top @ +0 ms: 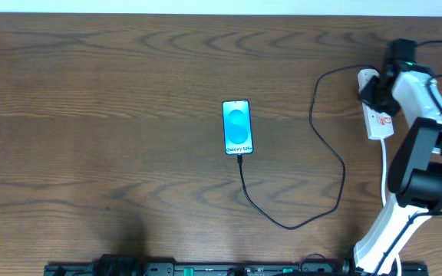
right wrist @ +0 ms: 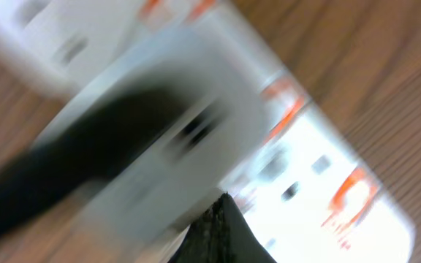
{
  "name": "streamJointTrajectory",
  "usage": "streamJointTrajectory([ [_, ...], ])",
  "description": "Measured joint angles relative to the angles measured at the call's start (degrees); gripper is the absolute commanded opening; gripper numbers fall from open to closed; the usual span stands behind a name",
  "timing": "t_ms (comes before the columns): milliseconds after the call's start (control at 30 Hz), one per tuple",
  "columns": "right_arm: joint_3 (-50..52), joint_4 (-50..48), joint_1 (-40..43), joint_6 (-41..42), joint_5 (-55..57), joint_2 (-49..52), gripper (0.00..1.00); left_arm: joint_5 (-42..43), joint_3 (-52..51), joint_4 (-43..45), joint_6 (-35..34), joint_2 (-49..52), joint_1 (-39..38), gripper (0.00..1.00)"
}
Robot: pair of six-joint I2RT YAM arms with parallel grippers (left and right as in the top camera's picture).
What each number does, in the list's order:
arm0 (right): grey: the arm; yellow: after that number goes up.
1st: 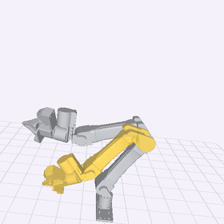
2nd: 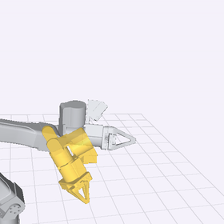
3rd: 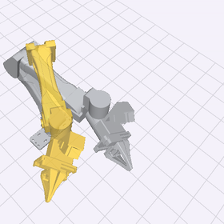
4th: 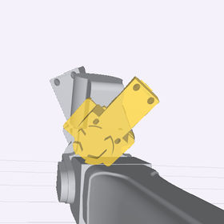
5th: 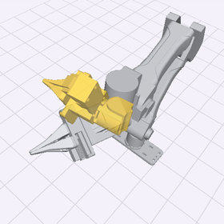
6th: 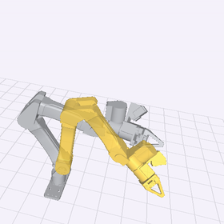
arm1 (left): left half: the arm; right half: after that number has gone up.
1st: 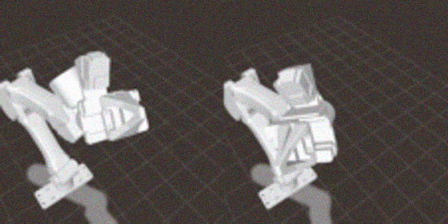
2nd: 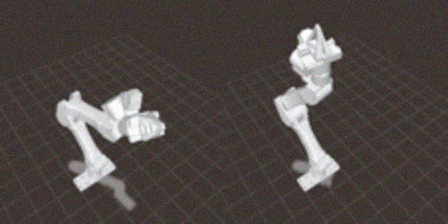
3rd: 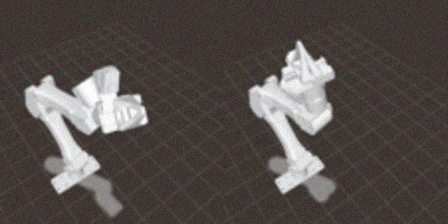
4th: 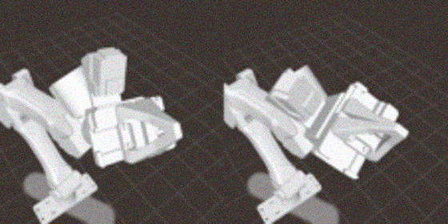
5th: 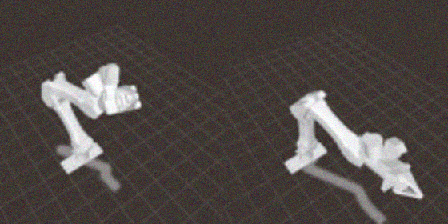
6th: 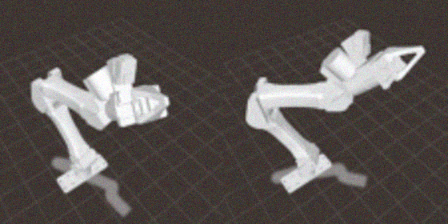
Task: Plug charger to phone and switch on socket
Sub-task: 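Lift the right gripper up and away from the power strip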
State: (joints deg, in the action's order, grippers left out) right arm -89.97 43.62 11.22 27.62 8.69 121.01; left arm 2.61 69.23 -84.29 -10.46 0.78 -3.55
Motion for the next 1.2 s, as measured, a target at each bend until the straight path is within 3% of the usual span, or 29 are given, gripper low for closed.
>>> streamJointTrajectory([
  [133, -0.02, 1.33, -2.4, 1.09, -0.02, -4.76, 0.01, 0.0, 0.0, 0.02, 0.0, 0.0, 0.0, 0.98],
  [533, -2.99, 0.76, -0.96, 9.55, 1.07, -35.8, 0.01, 0.0, 0.0, -0.02, 0.0, -0.04, 0.0, 0.98],
  [833, -2.86, -6.82, -1.01, 15.34, -10.36, -45.55, 0.01, 0.02, 0.0, 0.0, 0.0, -0.04, 0.0, 0.98],
  [1200, -2.86, -2.23, -1.05, 12.0, -16.35, -54.47, 0.01, 0.0, 0.0, -0.02, 0.0, -0.04, 0.0, 0.98],
])
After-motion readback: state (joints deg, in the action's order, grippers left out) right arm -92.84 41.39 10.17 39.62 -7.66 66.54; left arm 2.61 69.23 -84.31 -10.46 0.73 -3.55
